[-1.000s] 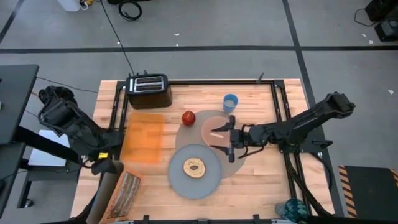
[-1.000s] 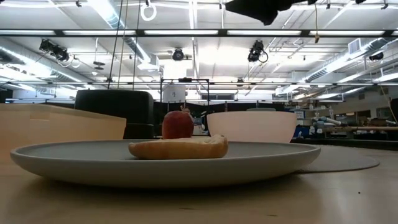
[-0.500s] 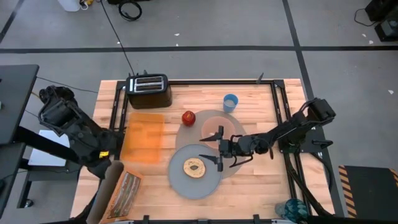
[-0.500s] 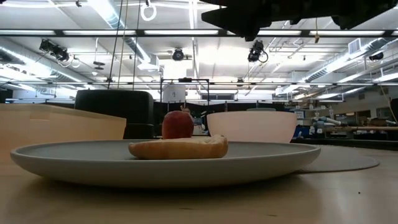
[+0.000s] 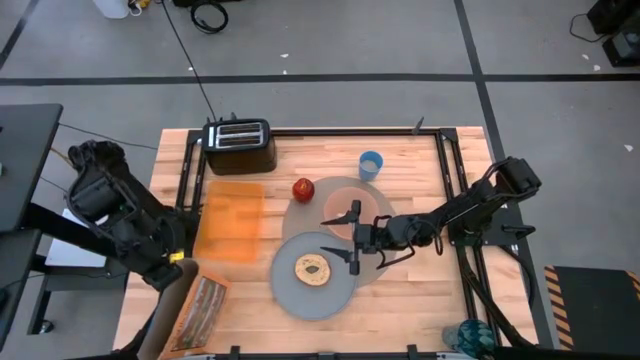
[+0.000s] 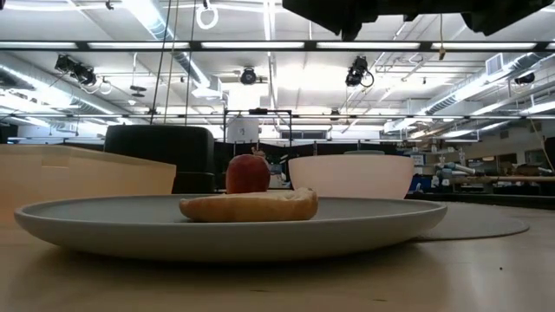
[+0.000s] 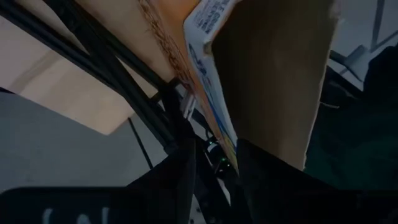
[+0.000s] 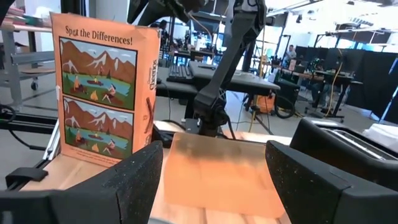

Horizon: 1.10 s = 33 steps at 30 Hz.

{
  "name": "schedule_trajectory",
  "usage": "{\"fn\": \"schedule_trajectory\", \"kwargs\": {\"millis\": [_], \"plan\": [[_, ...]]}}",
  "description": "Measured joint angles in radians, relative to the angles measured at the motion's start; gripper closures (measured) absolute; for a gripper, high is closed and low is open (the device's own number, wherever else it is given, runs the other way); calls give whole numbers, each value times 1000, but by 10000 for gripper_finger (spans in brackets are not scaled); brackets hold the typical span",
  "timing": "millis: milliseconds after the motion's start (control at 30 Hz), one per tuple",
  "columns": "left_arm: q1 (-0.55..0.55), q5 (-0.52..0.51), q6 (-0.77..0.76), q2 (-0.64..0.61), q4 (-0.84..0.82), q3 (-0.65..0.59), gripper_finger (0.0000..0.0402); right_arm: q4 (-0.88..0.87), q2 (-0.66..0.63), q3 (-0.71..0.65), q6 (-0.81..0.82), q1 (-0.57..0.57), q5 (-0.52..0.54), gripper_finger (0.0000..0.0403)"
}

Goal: Arrange a breakfast setting
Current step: Pour the cereal from the cereal box into the pink bowl

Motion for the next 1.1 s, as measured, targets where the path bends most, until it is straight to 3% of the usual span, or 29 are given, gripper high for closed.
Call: {"fn": "schedule_trajectory", "kwargs": {"millis": [767, 1000, 1100], "plan": [[0, -86, 4, 89, -39, -1, 276, -30, -4, 0, -1, -9, -46, 111], [0, -141, 102, 174, -104, -5, 286, -34, -8, 2, -54, -4, -53, 111], [0, -166, 157, 210, -107, -10, 307, -122, -36, 36, -12, -3, -54, 111]]}}
